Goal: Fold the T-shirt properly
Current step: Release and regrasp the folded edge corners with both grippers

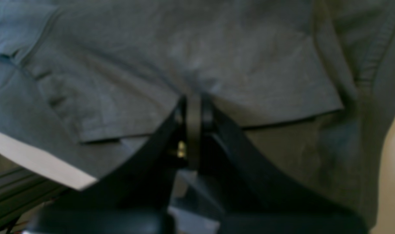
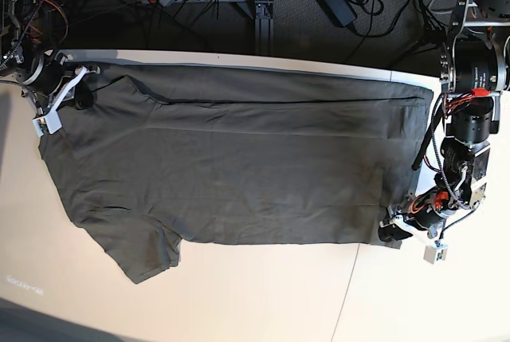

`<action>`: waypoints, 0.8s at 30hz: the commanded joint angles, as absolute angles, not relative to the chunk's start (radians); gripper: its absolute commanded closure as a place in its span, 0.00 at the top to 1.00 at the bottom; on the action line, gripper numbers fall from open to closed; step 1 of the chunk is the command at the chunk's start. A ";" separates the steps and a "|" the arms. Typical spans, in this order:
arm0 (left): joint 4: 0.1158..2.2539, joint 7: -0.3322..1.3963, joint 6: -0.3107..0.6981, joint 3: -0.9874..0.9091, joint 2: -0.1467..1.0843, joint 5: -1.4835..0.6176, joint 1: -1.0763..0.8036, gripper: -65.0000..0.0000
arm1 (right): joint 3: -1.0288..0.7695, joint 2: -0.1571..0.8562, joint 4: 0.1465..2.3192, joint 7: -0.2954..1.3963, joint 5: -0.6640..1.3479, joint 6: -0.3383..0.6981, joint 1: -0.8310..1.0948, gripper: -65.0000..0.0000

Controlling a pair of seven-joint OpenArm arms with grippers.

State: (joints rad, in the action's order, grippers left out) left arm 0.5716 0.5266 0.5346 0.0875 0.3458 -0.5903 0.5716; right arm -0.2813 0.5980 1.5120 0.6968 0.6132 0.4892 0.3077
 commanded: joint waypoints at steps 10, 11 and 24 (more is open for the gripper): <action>0.571 0.545 0.551 0.091 0.314 -0.464 0.573 0.00 | -0.311 0.617 1.528 0.719 0.693 0.513 0.257 0.00; 0.571 0.547 0.551 0.091 0.314 -0.454 0.573 0.00 | -0.324 0.618 1.533 0.727 0.714 0.513 0.246 0.00; 0.571 0.593 0.604 0.091 0.313 -0.443 0.556 0.00 | -0.439 0.617 1.359 0.681 0.649 0.513 -0.184 0.00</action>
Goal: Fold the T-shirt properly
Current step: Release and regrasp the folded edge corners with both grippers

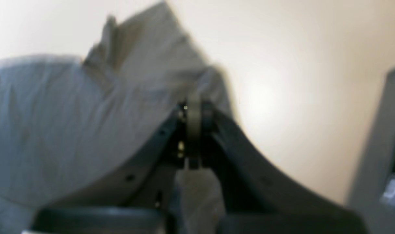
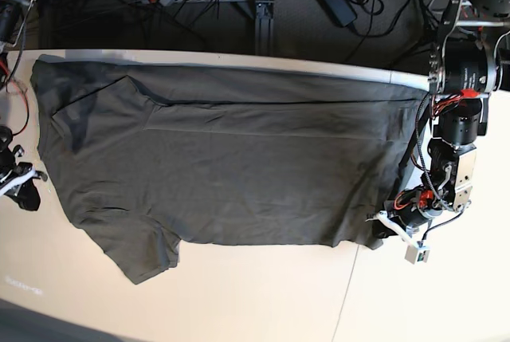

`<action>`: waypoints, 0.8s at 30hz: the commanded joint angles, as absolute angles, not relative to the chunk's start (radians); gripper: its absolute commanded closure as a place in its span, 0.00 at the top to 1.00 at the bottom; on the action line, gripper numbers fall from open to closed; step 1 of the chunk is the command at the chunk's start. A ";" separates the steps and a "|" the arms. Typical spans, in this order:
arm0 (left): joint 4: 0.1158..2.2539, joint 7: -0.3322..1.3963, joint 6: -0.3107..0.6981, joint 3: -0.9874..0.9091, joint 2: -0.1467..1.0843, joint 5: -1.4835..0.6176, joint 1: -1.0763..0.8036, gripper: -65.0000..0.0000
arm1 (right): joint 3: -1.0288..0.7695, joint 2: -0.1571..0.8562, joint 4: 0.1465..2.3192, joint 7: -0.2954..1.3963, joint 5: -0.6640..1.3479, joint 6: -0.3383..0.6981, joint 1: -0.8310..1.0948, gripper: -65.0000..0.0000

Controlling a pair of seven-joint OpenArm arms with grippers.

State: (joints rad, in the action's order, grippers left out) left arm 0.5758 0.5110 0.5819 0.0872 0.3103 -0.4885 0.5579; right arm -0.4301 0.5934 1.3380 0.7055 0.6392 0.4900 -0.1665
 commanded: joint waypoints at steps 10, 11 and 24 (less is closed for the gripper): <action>0.571 0.611 0.604 0.091 0.319 -0.452 0.545 0.00 | -0.437 0.617 0.579 0.479 0.445 0.513 -0.637 0.57; 0.571 0.610 0.604 0.091 0.319 -0.452 0.545 0.00 | -0.436 0.617 0.514 0.466 0.434 0.513 -0.660 0.57; 0.571 0.601 0.619 0.091 0.316 -0.497 0.548 0.00 | -0.369 0.500 0.316 0.468 0.381 0.543 -0.706 0.57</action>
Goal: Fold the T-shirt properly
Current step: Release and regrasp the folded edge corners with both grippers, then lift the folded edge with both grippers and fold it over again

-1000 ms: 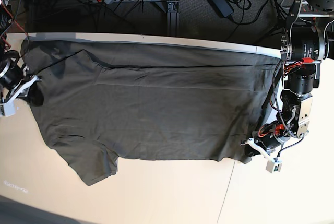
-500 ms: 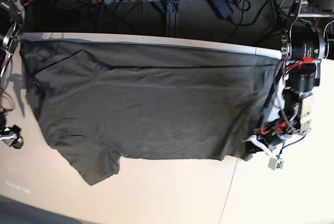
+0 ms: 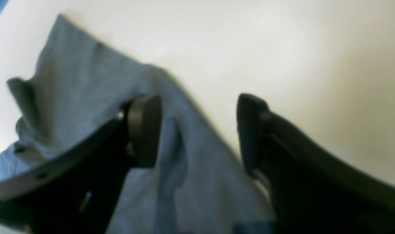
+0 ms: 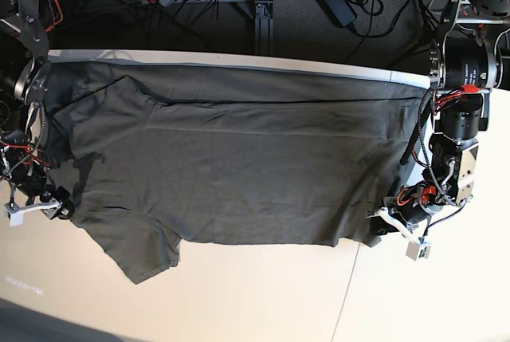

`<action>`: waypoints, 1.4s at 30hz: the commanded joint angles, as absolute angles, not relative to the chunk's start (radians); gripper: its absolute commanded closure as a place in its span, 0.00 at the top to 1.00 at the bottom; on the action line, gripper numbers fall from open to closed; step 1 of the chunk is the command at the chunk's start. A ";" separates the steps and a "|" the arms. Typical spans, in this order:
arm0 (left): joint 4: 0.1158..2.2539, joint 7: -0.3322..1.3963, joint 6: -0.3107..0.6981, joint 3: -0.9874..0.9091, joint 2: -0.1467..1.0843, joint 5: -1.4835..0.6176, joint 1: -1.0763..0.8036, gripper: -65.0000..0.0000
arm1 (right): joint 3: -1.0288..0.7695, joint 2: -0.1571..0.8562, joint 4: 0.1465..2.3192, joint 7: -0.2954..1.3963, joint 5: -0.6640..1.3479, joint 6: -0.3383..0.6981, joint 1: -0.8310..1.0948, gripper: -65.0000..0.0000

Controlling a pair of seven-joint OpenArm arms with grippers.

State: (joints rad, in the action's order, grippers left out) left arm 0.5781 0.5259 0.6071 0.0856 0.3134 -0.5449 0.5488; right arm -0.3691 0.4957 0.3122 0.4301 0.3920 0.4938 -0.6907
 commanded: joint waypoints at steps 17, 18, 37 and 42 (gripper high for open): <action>0.571 0.528 0.698 0.091 0.331 -0.529 0.553 0.00 | -0.122 0.490 0.398 0.471 0.377 0.546 -0.706 0.00; 0.571 0.528 0.698 0.091 0.337 -0.551 0.554 0.00 | -0.122 0.493 0.416 0.472 0.371 0.547 -0.706 0.00; 1.182 0.931 0.698 0.091 0.616 -1.035 0.317 0.00 | -0.127 0.705 0.924 0.761 0.733 0.558 -0.400 0.00; 1.287 0.933 0.698 0.091 0.635 -1.035 0.201 0.00 | -0.163 0.764 1.026 0.767 0.745 0.558 -0.260 0.00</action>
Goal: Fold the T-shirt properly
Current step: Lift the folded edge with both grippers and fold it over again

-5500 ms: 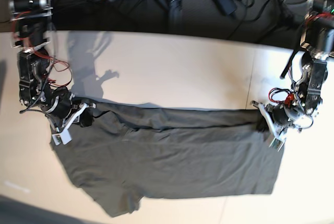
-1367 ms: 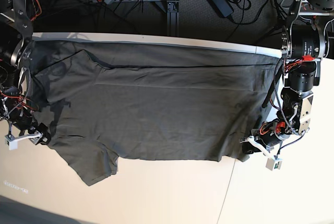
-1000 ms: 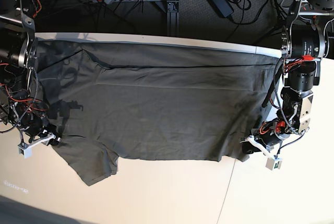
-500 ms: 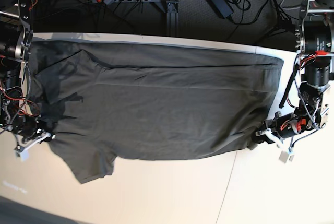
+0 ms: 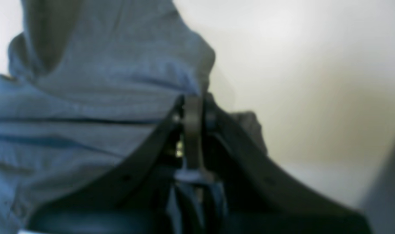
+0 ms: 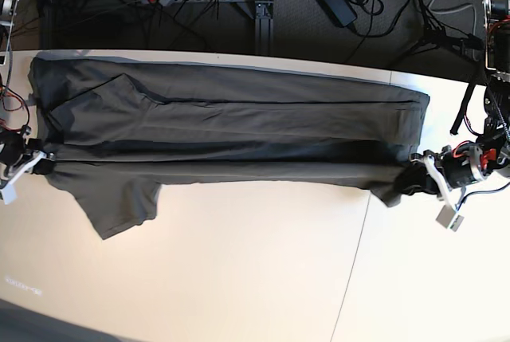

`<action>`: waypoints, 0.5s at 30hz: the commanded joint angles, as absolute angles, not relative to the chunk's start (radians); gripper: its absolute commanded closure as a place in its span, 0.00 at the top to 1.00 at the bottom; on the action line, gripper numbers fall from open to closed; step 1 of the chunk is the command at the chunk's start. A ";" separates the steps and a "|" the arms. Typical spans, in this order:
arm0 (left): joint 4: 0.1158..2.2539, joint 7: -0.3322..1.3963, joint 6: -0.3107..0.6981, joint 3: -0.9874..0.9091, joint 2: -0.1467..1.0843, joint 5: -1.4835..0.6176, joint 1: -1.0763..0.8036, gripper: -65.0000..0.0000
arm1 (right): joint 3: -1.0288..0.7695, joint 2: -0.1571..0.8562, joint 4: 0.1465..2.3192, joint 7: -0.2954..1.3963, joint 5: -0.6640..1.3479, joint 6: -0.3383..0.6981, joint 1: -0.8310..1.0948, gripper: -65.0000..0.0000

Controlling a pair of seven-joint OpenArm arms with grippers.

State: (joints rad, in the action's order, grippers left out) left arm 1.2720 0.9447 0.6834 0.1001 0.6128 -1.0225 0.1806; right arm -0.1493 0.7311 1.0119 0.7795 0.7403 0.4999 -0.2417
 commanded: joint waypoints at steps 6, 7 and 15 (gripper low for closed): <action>1.293 0.932 0.698 0.091 0.634 -1.036 0.139 0.00 | -0.229 0.772 1.054 0.767 0.744 0.558 -0.168 0.00; 1.293 0.931 0.698 0.091 0.634 -1.036 0.135 0.00 | -0.229 0.770 1.050 0.767 0.739 0.557 -0.165 0.00; 1.293 0.928 0.698 0.091 0.629 -1.035 0.133 0.00 | -0.246 0.763 1.070 0.703 0.714 0.553 -0.158 0.63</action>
